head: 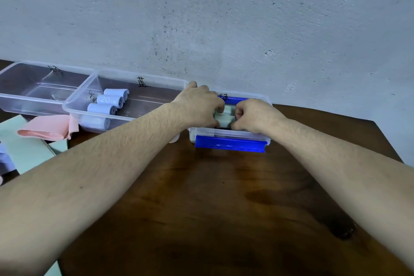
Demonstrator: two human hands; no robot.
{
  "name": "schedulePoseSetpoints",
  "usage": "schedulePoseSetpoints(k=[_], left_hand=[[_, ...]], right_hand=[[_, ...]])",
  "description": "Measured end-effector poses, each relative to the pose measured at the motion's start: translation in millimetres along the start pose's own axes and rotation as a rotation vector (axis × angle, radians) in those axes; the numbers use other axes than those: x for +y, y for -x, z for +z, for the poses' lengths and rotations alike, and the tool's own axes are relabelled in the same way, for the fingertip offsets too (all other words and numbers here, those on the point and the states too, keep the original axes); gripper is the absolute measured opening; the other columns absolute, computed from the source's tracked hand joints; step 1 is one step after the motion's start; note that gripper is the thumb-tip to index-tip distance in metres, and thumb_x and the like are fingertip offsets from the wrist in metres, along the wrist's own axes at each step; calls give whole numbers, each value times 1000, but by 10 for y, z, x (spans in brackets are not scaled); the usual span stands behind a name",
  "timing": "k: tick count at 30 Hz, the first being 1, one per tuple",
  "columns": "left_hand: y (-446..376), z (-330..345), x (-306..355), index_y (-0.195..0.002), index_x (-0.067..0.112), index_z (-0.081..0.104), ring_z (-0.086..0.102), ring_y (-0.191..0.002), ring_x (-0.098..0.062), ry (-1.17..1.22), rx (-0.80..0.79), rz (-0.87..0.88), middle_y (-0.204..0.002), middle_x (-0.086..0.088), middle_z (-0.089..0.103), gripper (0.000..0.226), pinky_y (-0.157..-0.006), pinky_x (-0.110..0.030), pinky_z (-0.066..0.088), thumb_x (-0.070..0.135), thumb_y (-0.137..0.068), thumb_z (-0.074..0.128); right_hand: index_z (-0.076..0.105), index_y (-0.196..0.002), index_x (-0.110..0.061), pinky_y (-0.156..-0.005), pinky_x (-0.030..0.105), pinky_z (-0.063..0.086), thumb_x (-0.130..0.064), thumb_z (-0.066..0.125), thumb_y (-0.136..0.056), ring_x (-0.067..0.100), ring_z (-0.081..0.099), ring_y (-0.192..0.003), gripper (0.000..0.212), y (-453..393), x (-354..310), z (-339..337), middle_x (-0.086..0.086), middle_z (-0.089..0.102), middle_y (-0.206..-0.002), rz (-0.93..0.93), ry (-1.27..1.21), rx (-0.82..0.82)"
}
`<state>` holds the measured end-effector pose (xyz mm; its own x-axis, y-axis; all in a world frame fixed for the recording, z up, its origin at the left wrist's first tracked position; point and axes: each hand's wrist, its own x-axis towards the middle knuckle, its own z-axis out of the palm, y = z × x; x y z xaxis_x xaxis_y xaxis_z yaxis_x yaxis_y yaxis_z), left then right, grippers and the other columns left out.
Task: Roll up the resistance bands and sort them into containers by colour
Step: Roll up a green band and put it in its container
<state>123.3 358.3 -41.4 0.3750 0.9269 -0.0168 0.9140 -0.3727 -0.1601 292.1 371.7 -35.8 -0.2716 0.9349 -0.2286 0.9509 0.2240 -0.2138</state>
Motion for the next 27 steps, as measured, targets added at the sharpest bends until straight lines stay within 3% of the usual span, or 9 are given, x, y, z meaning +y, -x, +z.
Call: schedulePoseSetpoints(k=[5, 16, 20, 24, 27], left_hand=[[31, -32, -2, -122, 36, 58, 50, -111, -16, 10, 15, 0, -112, 10, 61, 42, -97, -39, 33, 61, -89, 56], [82, -81, 20, -121, 35, 60, 51, -113, -18, 22, 40, -9, -119, 7, 62, 31, -99, -41, 36, 50, -97, 49], [64, -85, 49, -124, 34, 60, 51, -112, -18, -10, 20, 1, -118, 7, 60, 37, -98, -41, 36, 54, -95, 49], [43, -69, 43, -124, 35, 63, 49, -112, -17, -34, -41, 15, -117, 8, 59, 44, -96, -40, 34, 62, -93, 47], [26, -58, 40, -124, 36, 63, 48, -111, -17, -34, -52, 21, -118, 8, 58, 46, -94, -39, 33, 64, -91, 49]], right_hand=[[55, -72, -24, -54, 27, 37, -33, 77, -78, 12, 51, -65, 25, 8, -7, -6, -3, 59, -76, 4, -32, 5], [53, -72, -24, -53, 27, 35, -41, 76, -81, 11, 50, -64, 30, 106, 13, -56, -4, 59, -75, -20, -27, 34], [56, -87, -29, -57, 27, 41, -39, 77, -81, 9, 57, -74, 24, 88, 6, -38, -7, 64, -88, -67, -35, 84], [62, -113, -35, -75, 30, 53, -39, 74, -81, 15, 62, -91, 35, 79, -25, -43, -8, 65, -105, -74, 7, 44], [64, -117, -35, -83, 32, 55, -37, 72, -81, 16, 62, -96, 36, 60, -34, -33, -7, 65, -109, -41, 35, 8]])
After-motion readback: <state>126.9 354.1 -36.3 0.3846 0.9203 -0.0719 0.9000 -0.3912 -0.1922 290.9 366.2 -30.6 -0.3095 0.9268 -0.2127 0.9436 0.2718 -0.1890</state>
